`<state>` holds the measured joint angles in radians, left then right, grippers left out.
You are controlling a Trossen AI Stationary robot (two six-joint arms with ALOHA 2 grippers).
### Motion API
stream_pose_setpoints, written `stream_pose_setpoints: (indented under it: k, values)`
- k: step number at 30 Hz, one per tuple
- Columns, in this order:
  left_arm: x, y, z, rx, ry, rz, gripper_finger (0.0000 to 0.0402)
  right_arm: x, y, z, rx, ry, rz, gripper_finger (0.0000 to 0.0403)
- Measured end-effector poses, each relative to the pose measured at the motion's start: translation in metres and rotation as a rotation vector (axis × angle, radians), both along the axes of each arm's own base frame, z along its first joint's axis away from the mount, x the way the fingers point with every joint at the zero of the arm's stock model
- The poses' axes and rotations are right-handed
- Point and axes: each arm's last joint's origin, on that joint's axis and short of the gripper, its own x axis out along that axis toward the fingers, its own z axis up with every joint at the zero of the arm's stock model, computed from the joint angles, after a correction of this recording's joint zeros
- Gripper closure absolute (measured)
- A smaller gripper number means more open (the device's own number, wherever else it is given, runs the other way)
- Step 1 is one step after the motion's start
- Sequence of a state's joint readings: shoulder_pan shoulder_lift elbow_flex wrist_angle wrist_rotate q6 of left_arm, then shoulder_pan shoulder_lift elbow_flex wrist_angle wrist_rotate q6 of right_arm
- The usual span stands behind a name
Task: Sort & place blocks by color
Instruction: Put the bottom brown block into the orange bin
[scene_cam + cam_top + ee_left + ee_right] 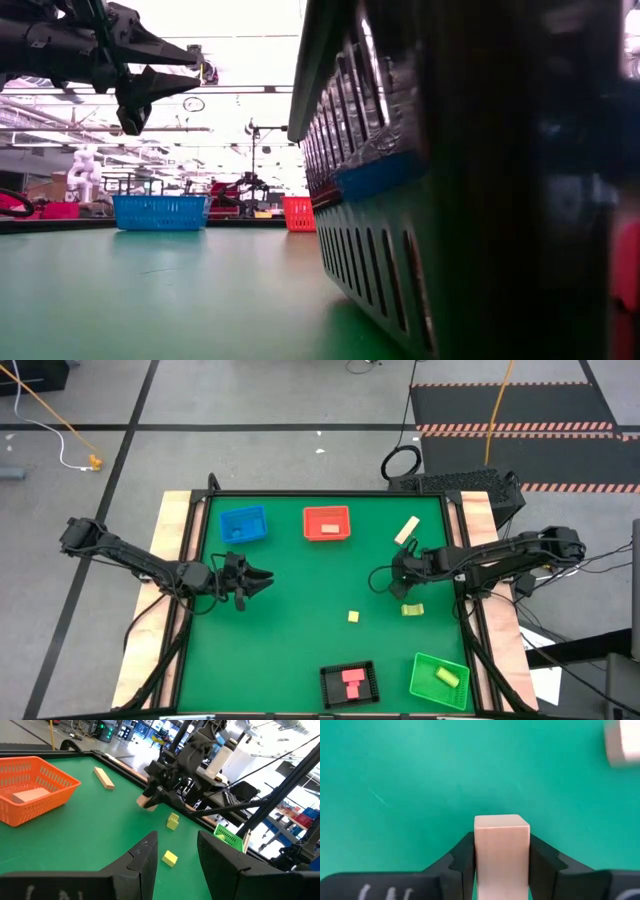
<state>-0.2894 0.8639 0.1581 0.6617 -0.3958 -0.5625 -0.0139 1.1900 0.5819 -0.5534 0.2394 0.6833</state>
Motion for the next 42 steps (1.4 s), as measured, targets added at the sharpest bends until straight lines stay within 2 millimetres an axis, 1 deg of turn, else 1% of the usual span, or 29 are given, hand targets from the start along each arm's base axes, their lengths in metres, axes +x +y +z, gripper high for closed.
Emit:
stream_pose_setpoints:
  k: [4, 7, 11, 14, 18, 20, 24, 28, 34, 37, 40, 42]
  values:
    - [0.0, 0.0, 0.0, 0.0, 0.0, 0.007, 0.0263, 0.022, -0.001, 0.012, -0.066, -0.243, 0.056, 0.029]
    - [0.0, 0.001, 0.0, 0.001, -0.001, 0.026, 0.0263, 0.038, -0.002, 0.024, -0.127, -0.43, 0.092, 0.029]
    - [0.0, 0.001, 0.0, 0.006, 0.002, 0.027, 0.0263, 0.052, -0.004, 0.044, -0.184, -0.665, 0.121, 0.029]
    - [0.002, -0.003, -0.002, 0.039, 0.025, 0.008, 0.0263, 0.059, -0.003, 0.058, -0.221, -0.817, 0.144, 0.029]
    - [0.014, -0.01, 0.003, 0.133, 0.054, -0.022, 0.0263, 0.067, 0.004, 0.073, -0.217, -1.004, 0.211, 0.029]
    - [0.025, -0.015, 0.008, 0.202, 0.071, -0.033, 0.0263, 0.071, 0.009, 0.075, -0.205, -1.069, 0.246, 0.029]
    - [0.052, -0.027, 0.019, 0.321, 0.092, -0.053, 0.0261, 0.079, 0.018, 0.072, -0.204, -1.121, 0.277, 0.029]
    - [0.078, -0.036, 0.022, 0.376, 0.146, -0.065, 0.0241, 0.087, 0.024, 0.062, -0.188, -1.119, 0.291, 0.029]
    - [0.107, -0.045, 0.018, 0.404, 0.199, -0.068, 0.0177, 0.099, 0.032, 0.049, -0.186, -1.177, 0.337, 0.029]
    - [0.12, -0.045, 0.022, 0.383, 0.194, -0.001, 0.0142, 0.106, 0.036, 0.044, -0.201, -1.218, 0.377, 0.029]
    - [0.129, -0.044, 0.027, 0.373, 0.181, 0.026, 0.0113, 0.114, 0.04, 0.042, -0.22, -1.227, 0.413, 0.029]
    - [0.131, -0.045, 0.029, 0.372, 0.179, 0.024, 0.0098, 0.121, 0.042, 0.042, -0.24, -1.222, 0.433, 0.029]
